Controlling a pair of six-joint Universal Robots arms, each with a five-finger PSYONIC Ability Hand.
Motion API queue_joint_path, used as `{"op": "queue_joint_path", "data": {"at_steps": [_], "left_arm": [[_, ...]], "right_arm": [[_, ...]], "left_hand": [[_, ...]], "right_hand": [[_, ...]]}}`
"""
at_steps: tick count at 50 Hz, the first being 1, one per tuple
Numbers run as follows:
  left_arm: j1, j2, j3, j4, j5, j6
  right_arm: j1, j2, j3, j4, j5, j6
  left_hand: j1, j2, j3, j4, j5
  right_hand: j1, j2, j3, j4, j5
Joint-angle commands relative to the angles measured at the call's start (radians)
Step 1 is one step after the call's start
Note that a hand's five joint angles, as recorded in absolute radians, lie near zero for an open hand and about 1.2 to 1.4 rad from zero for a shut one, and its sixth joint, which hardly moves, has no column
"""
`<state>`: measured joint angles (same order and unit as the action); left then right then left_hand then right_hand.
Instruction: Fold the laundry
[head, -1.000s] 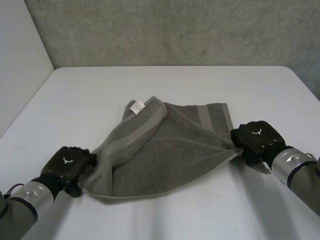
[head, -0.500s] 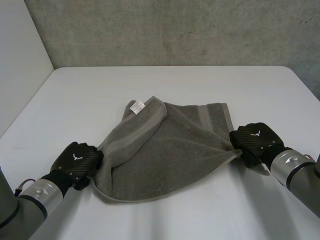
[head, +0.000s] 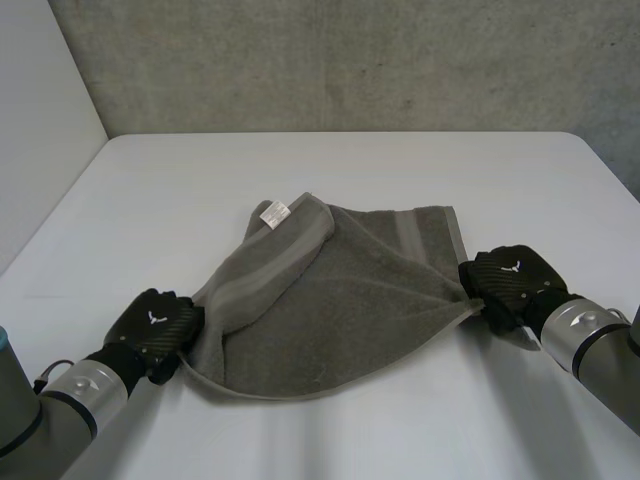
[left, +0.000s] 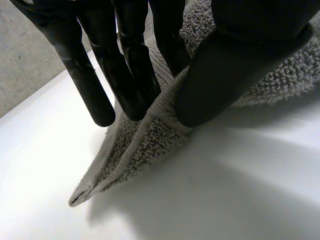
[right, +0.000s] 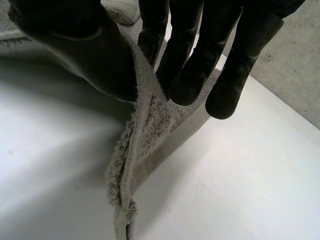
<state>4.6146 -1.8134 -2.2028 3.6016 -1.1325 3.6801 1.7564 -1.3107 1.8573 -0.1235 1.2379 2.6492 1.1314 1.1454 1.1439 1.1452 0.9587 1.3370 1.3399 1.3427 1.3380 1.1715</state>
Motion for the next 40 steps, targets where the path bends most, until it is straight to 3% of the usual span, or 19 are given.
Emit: {"op": "queue_joint_path", "data": {"at_steps": [1,11,15,23,28,32,38,40], "left_arm": [[0.000,0.040,0.009,-0.003,-0.013,0.004],[0.016,0.388,0.080,-0.081,-0.058,-0.011],[0.016,0.540,0.168,-0.187,-0.107,-0.047],[0.015,0.608,0.348,-0.343,-0.125,-0.120],[0.010,0.591,0.423,-0.380,-0.144,-0.124],[0.004,0.518,0.452,-0.380,-0.185,-0.123],[-0.007,0.399,0.457,-0.379,-0.190,-0.117],[-0.022,0.271,0.477,-0.374,-0.187,-0.117]], "right_arm": [[0.002,-0.013,-0.018,0.007,0.003,-0.002],[0.003,-0.257,-0.144,0.153,0.005,0.003],[-0.003,-0.330,-0.301,0.316,-0.029,0.003],[-0.012,-0.357,-0.699,0.541,-0.087,0.048],[-0.057,-0.274,-0.882,0.691,-0.101,0.041],[-0.081,-0.078,-1.032,0.855,-0.104,0.002],[-0.080,0.100,-1.055,0.943,-0.098,-0.136],[-0.080,0.135,-1.050,0.943,-0.097,-0.152]], "left_hand": [[0.265,0.251,0.252,0.251,0.263],[0.265,0.251,0.252,0.251,0.263],[0.265,0.251,0.252,0.251,0.263],[0.265,0.251,0.252,0.251,0.263],[0.265,0.251,0.252,0.251,0.263],[0.265,0.251,0.252,0.251,0.263],[0.265,0.251,0.252,0.251,0.263],[0.265,0.251,0.252,0.251,0.263]], "right_hand": [[0.059,0.056,0.054,0.058,0.050],[0.059,0.056,0.054,0.058,0.050],[0.059,0.056,0.054,0.058,0.050],[0.059,0.056,0.054,0.058,0.050],[0.059,0.056,0.054,0.058,0.050],[0.059,0.056,0.054,0.058,0.050],[0.059,0.056,0.054,0.058,0.050],[0.059,0.056,0.054,0.058,0.050]]}}
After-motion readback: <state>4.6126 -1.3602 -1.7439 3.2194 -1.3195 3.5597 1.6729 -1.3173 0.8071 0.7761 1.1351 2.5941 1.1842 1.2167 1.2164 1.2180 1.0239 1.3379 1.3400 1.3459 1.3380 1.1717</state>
